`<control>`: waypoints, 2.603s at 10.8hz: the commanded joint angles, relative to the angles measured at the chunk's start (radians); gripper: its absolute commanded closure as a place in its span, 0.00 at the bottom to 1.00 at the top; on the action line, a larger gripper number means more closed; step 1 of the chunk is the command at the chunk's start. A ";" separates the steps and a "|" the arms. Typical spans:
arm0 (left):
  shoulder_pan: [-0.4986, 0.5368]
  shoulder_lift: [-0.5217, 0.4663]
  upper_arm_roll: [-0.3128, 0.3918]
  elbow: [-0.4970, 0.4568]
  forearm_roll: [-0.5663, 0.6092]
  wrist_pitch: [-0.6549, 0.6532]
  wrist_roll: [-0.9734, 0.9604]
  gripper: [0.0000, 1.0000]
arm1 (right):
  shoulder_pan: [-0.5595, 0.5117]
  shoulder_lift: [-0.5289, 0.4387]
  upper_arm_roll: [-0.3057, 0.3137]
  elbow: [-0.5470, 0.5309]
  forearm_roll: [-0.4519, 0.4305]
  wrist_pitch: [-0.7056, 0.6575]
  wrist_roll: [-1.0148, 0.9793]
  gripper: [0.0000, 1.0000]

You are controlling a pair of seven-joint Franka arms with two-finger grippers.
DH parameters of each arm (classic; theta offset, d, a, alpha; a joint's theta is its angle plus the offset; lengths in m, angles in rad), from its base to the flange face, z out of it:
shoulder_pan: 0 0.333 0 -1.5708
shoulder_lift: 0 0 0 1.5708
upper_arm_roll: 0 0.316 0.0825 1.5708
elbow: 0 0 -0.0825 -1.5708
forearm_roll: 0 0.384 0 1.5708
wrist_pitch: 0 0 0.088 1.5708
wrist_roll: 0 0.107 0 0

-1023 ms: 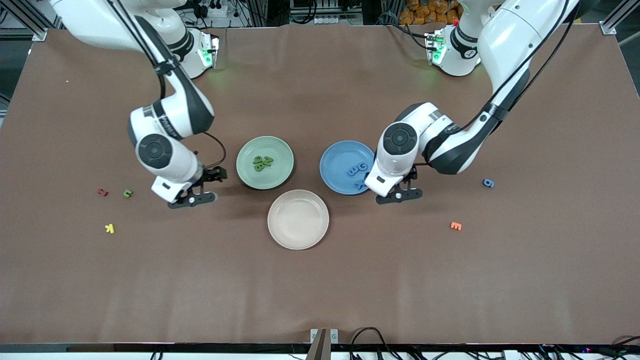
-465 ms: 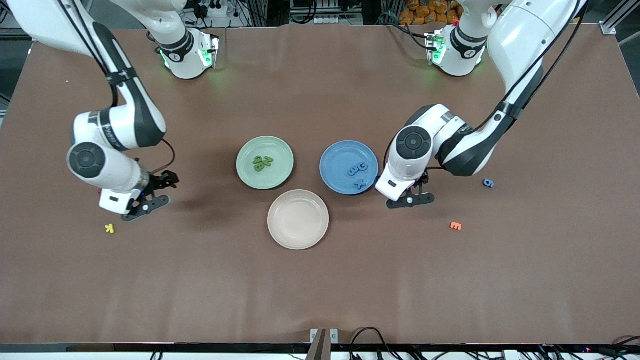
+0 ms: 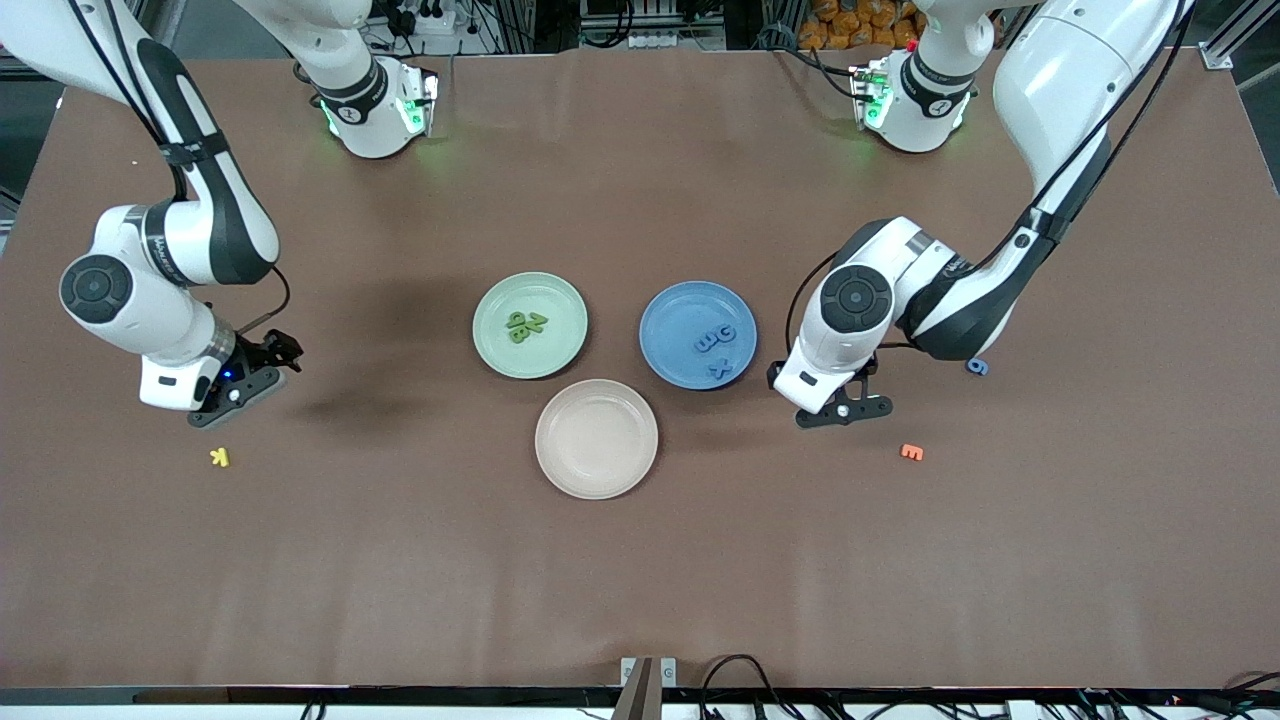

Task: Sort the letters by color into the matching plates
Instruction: 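Move the left gripper toward the blue 6 while the right gripper reaches green U, then lower the right gripper onto the green U while the left gripper descends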

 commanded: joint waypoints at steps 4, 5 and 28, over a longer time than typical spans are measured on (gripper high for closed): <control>-0.083 -0.044 0.127 -0.010 -0.034 -0.013 0.116 0.00 | -0.126 -0.051 0.017 -0.136 -0.012 0.126 -0.256 0.00; -0.116 -0.058 0.190 -0.008 -0.084 -0.012 0.159 0.00 | -0.144 -0.051 0.019 -0.141 -0.010 0.129 -0.291 0.00; -0.308 -0.196 0.845 -0.143 -0.542 0.138 0.957 0.00 | -0.255 0.176 0.019 -0.127 -0.208 0.424 -0.431 0.00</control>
